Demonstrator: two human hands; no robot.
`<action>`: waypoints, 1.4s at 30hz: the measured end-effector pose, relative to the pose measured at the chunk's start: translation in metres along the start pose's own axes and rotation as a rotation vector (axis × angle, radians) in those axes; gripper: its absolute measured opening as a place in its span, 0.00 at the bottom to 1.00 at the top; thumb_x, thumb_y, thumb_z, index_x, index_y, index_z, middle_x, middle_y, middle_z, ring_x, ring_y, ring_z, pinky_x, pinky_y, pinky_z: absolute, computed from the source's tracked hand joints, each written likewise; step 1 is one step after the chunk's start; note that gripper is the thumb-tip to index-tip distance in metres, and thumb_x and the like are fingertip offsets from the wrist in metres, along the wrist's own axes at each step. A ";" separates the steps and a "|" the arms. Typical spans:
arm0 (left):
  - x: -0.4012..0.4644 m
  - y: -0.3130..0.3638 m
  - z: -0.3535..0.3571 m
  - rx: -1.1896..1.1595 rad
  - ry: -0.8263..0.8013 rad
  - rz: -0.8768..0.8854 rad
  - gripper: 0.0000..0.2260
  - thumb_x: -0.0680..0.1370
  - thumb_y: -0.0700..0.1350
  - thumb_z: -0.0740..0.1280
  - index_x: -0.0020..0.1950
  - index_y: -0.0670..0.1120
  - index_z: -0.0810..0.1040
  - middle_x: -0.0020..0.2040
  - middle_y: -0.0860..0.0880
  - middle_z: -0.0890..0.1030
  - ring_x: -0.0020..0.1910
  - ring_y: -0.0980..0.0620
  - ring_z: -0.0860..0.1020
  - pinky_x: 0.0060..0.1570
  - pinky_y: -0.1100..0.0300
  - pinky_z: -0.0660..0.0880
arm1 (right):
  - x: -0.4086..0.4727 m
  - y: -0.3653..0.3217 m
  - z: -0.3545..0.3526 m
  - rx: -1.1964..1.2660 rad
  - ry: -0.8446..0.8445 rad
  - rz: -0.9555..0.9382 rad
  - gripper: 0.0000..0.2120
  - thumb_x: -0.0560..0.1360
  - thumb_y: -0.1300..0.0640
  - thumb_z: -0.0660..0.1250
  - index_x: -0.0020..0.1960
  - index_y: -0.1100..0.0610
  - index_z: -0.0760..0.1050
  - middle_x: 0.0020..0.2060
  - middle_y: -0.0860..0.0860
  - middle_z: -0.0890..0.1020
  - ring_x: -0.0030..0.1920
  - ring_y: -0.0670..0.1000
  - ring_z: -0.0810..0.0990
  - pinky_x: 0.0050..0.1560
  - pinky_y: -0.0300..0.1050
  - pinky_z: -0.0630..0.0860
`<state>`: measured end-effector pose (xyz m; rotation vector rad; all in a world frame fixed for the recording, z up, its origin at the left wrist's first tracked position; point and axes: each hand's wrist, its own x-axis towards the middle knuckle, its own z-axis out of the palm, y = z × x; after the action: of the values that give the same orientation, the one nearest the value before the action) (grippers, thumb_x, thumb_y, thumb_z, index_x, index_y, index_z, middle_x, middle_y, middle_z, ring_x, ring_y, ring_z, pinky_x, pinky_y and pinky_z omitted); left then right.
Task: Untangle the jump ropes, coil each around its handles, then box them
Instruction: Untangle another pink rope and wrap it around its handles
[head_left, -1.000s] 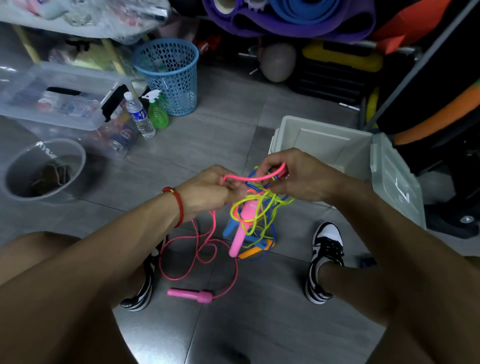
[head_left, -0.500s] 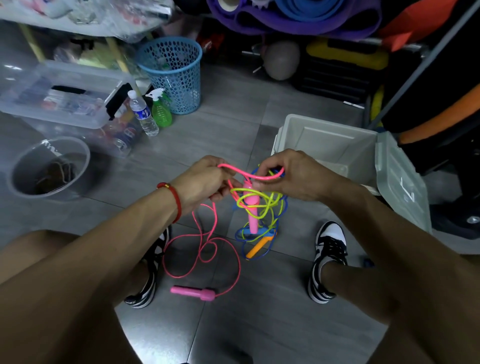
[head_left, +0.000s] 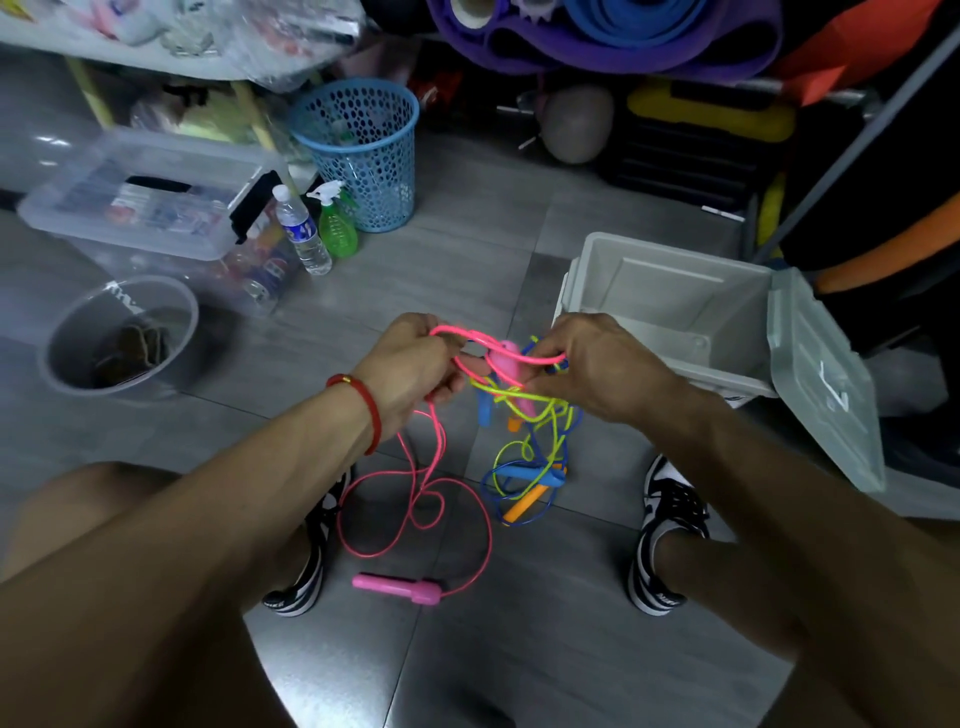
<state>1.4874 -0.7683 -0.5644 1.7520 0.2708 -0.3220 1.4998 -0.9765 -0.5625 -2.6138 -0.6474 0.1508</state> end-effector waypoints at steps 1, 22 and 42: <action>0.003 -0.002 -0.003 0.112 0.003 0.065 0.09 0.81 0.34 0.62 0.42 0.45 0.74 0.28 0.50 0.76 0.27 0.52 0.69 0.26 0.63 0.64 | 0.001 0.004 -0.001 -0.038 0.000 0.025 0.09 0.72 0.45 0.74 0.46 0.50 0.86 0.38 0.51 0.80 0.44 0.54 0.79 0.42 0.44 0.68; -0.011 0.021 -0.030 -0.220 -0.128 0.096 0.09 0.78 0.35 0.65 0.37 0.37 0.76 0.41 0.36 0.74 0.29 0.51 0.66 0.26 0.60 0.58 | 0.005 0.057 -0.037 0.025 0.108 0.431 0.08 0.75 0.52 0.73 0.49 0.55 0.87 0.37 0.53 0.81 0.44 0.54 0.80 0.44 0.40 0.66; 0.001 0.023 -0.022 -0.166 0.169 0.147 0.11 0.77 0.32 0.69 0.41 0.42 0.69 0.40 0.39 0.80 0.35 0.47 0.86 0.40 0.48 0.84 | 0.002 0.068 -0.030 0.000 0.164 0.429 0.08 0.75 0.49 0.72 0.47 0.53 0.86 0.39 0.53 0.80 0.54 0.60 0.79 0.54 0.48 0.75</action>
<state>1.4982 -0.7515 -0.5401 1.6258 0.2807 -0.0432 1.5362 -1.0414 -0.5657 -2.6931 -0.0255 0.0633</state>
